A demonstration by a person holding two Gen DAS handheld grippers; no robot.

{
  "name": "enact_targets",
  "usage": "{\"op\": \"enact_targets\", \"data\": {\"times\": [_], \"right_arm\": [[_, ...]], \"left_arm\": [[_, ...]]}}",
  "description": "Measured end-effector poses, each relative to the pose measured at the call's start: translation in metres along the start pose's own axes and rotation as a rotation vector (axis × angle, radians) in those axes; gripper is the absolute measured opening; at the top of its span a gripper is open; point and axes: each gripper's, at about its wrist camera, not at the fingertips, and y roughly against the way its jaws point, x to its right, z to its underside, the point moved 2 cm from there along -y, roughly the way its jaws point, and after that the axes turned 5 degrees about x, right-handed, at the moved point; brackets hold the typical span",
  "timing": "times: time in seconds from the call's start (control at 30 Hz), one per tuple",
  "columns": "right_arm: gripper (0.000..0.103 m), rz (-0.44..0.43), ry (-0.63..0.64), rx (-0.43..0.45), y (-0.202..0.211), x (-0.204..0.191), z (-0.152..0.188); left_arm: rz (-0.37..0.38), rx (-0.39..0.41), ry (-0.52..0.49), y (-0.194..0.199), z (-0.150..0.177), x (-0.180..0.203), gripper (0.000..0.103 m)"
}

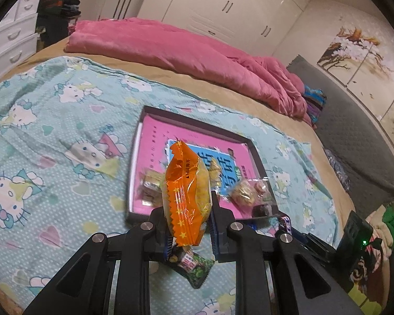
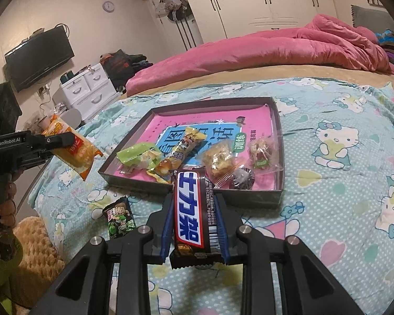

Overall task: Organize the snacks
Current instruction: 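Lift the chocolate bar and bread bag and carry both over the tray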

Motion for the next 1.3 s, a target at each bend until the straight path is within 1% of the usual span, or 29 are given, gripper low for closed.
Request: {"op": "enact_targets", "data": {"times": [0.27,0.57,0.77,0.83,1.1,1.3], "right_arm": [[0.029,0.028,-0.016,0.036,0.005,0.005,-0.005],[0.029,0.041,-0.022,0.069,0.005,0.007,-0.016],[0.029,0.039,-0.012,0.070,0.000,0.001,-0.020],[0.029,0.035,-0.011,0.068,-0.002,0.000,-0.021],[0.029,0.030,-0.017,0.052,-0.008,-0.002,-0.020],[0.029,0.029,-0.020,0.048,-0.011,-0.003,-0.019]], "left_arm": [[-0.013,0.024,0.014,-0.002,-0.008,-0.007,0.022],[-0.004,0.021,0.001,-0.019,-0.008,-0.004,0.022],[0.016,0.004,-0.014,-0.031,-0.006,0.000,0.022],[0.033,0.001,-0.019,-0.035,-0.005,0.003,0.022],[0.068,0.001,-0.075,-0.053,-0.003,0.014,0.022],[0.058,-0.027,-0.114,-0.070,0.004,0.017,0.022]]}}
